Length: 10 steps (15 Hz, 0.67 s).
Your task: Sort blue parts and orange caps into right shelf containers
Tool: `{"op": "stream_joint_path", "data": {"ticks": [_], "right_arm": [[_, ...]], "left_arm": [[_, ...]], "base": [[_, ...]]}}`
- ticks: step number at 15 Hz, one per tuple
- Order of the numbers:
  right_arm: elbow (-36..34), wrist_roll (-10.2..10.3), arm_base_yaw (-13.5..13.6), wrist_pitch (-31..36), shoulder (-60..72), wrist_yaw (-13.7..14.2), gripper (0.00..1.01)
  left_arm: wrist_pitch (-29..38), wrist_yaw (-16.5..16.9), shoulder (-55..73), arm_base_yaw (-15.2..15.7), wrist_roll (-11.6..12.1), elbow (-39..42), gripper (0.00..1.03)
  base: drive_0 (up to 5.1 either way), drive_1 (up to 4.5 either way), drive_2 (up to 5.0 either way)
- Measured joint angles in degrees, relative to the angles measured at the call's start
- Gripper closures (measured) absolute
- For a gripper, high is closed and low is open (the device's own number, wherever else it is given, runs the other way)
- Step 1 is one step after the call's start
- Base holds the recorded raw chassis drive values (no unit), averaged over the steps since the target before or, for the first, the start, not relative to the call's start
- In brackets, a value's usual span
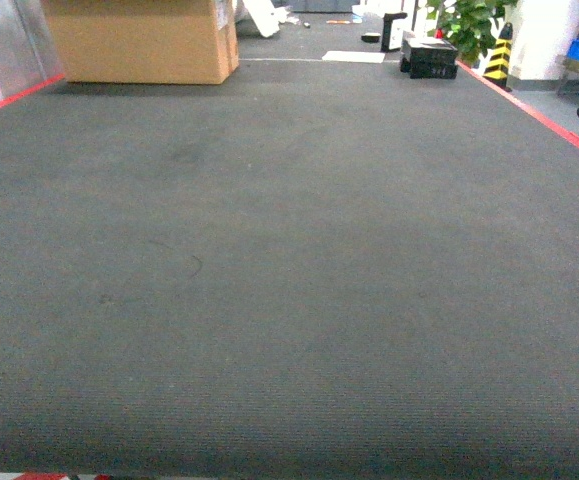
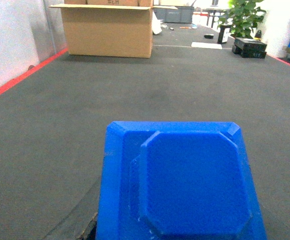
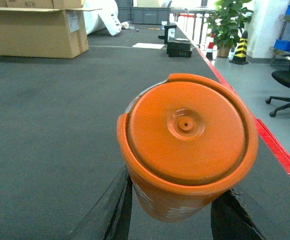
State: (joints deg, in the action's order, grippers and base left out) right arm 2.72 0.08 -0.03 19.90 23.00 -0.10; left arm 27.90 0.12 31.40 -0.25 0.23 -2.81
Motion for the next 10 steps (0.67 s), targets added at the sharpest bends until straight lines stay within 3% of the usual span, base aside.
{"op": "stream_joint_path", "data": {"ticks": [1, 2, 3, 10], "right_arm": [[-0.4, 0.0, 0.0, -1.2, -1.6, 0.1, 0.62], [-0.8, 0.0, 0.0, -2.0, -3.0, 0.2, 0.62], [-2.0, 0.0, 0.0, -0.7, -3.6, 0.1, 0.62], [-2.0, 0.0, 0.0, -9.6, -12.7, 0.1, 0.62]], "left_arm": [[-1.5, -0.1, -2.1, 0.1, 0.0, 0.5, 0.59], [1.2, -0.1, -2.5, 0.1, 0.0, 2.3, 0.59], [-1.3, -0.1, -3.9, 0.1, 0.0, 2.3, 0.59], [-13.4, -0.1, -17.0, 0.1, 0.0, 2.3, 0.59]], "base": [[0.0, 0.0, 0.0], [0.0, 0.0, 0.0], [0.0, 0.0, 0.0], [0.0, 0.0, 0.0]]}}
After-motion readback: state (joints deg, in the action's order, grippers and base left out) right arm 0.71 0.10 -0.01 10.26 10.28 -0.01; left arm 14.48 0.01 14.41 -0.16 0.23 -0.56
